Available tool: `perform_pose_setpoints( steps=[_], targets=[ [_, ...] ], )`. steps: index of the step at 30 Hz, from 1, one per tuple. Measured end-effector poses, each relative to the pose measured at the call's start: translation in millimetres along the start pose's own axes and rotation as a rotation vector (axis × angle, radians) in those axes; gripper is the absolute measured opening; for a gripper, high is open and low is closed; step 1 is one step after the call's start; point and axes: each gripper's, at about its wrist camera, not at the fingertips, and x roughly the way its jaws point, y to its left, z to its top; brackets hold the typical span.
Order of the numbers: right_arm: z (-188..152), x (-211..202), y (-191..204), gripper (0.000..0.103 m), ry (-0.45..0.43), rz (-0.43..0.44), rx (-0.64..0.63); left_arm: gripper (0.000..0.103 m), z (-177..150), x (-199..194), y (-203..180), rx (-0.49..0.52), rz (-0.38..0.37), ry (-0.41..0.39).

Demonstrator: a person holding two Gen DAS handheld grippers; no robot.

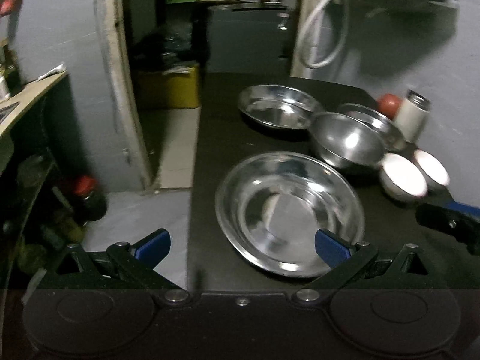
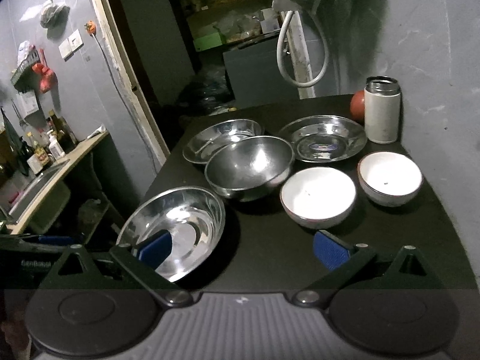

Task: Organize plates and bowls
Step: 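Move both grippers to the large steel plate rim and close them on it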

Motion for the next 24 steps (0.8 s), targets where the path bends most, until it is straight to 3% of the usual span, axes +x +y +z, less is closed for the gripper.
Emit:
perform_pose_setpoints(
  steps=[4,7,13,24],
  targets=[
    [10,11,-4,0.103,0.004,0.006,0.003,0.102,24,9,10,-0.071,0.012,0.036],
    [20,19,-7,0.103,-0.003,0.025,0.001,0.102,48,17,17,-0.116,0.023,0.011],
    [56,42,-12,0.103,-0.028,0.042,-0.036,0.102,94,48,18,-0.093,0.038,-0.026],
    [143,124,-19,0.103,0.011,0.074,-0.105,0.102,165,143,33,-0.178,-0.057,0.007]
  ],
)
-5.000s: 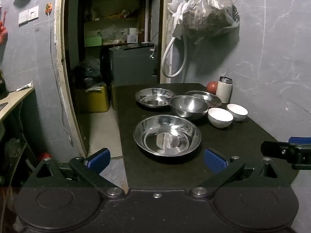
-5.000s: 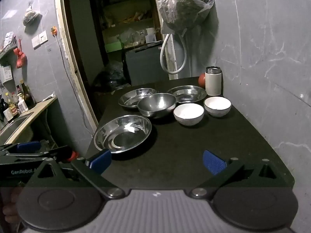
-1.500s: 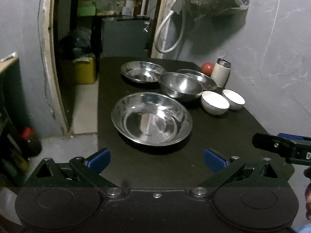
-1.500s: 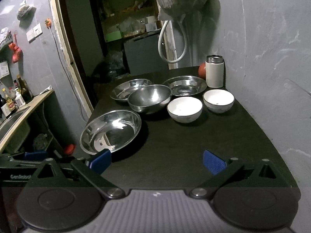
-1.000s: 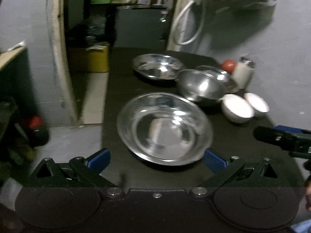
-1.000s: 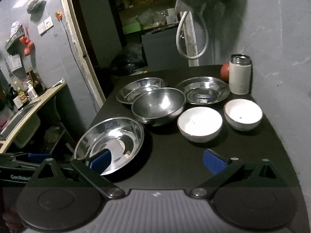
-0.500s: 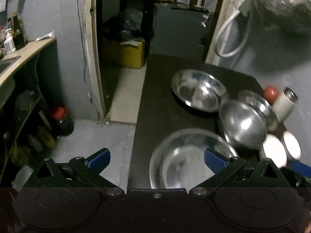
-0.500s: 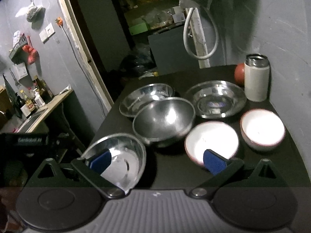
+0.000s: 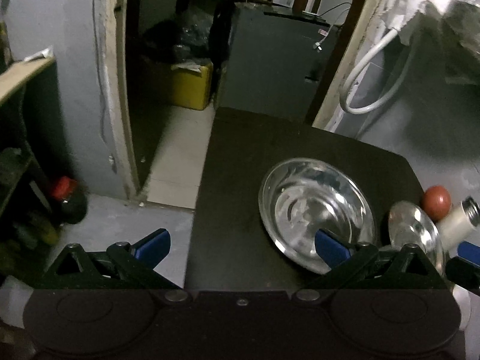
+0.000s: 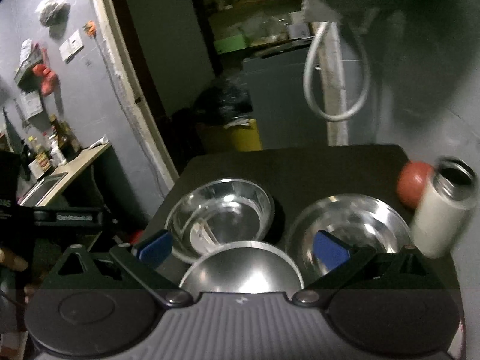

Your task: Organize plates and bowls

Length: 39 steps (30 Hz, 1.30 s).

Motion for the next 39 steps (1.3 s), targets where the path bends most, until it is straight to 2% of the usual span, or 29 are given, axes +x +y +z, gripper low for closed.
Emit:
perform_pose_setpoints(
  steps=[3,8,15,18,20,24,26,30,32,39],
  targets=[
    [15,29,-7,0.102,0.05,0.002,0.001,0.102,8,20,1,-0.012,-0.023,0.02],
    [31,69,-7,0.092,0.102,0.004,-0.043,0.091,7,42,2,-0.025,-0.068,0.051],
    [41,106,-14,0.083,0.155,-0.02,-0.023,0.076,4,52,7,-0.06,-0.115,0.06],
    [40,116,-14,0.082,0.177,-0.024,-0.018,0.066,3,56,7,-0.072,-0.125,0.065],
    [40,122,-13,0.079,0.192,-0.028,-0.023,0.05,3,58,6,-0.082,-0.136,0.07],
    [39,132,-12,0.074,0.218,-0.038,-0.03,0.038,2,61,4,-0.103,-0.163,0.08],
    [39,136,-12,0.07,0.228,-0.045,-0.027,0.03,3,62,2,-0.105,-0.174,0.081],
    [38,143,-13,0.061,0.251,-0.058,-0.021,0.025,4,65,-1,-0.103,-0.167,0.087],
    [38,145,-13,0.052,0.255,-0.066,-0.024,0.016,5,68,0,-0.108,-0.164,0.096],
    [36,153,-16,0.027,0.293,-0.114,-0.011,0.013,6,74,3,-0.116,-0.163,0.114]
  ],
)
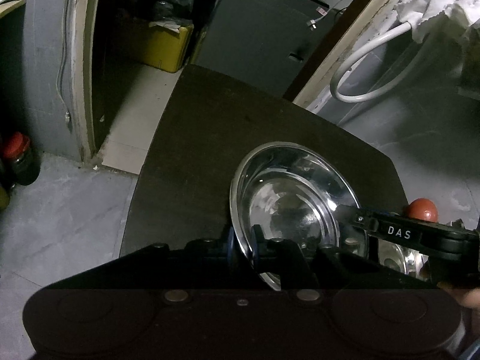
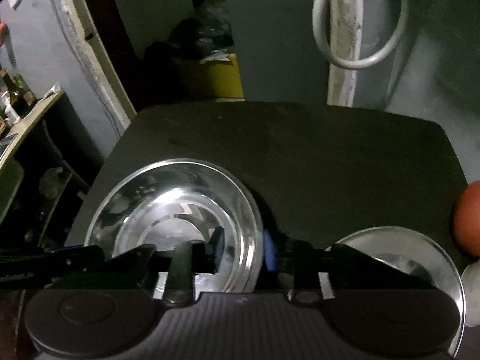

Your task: Organize plates and bowls

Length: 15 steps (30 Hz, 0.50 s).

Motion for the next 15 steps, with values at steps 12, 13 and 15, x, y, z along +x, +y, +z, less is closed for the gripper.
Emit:
perform_pose_setpoints(
  steps=[12,13,15],
  targets=[
    [-8,-8,3,0.013,-0.028,0.005,0.01,0.01,2,-6,7,-0.024,-0.006,-0.015],
    [-7,-11,4,0.013,-0.037,0.012,0.01,0.01,3,-9,7,-0.024,-0.007,-0.022],
    [-5,-19,6,0.013,-0.053,0.022,0.01,0.01,4,-18,6,-0.024,-0.01,-0.042]
  ],
)
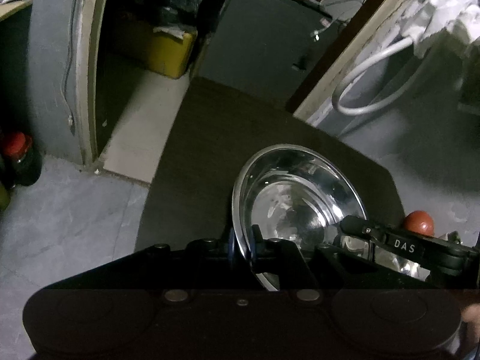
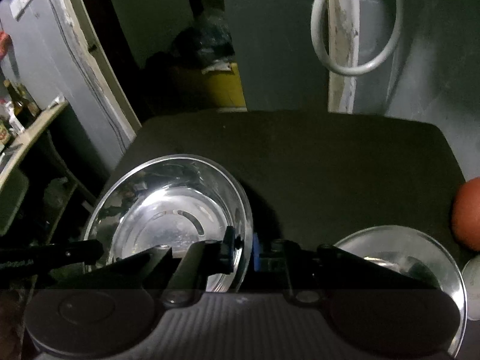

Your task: Organize plates and bowls

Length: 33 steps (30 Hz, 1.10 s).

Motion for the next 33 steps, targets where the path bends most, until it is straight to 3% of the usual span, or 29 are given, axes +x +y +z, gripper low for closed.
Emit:
perform_pose_setpoints(
  steps=[9,15,24,33],
  targets=[
    [8,-49,21,0.011,-0.077,0.064,-0.023,0.01,6,-55,-3,0.005,-0.005,-0.079],
    [-4,-83,33,0.011,-0.095,0.113,-0.022,0.01,-7,-89,0,0.015,-0.006,-0.072],
    [-58,-123,47,0.012,-0.083,0.181,0.009,0.01,-53,-132,14,0.028,0.004,-0.004],
    [-130,-138,61,0.015,-0.011,0.163,0.054,0.01,-103,-147,26,0.059,0.054,0.115]
  ],
)
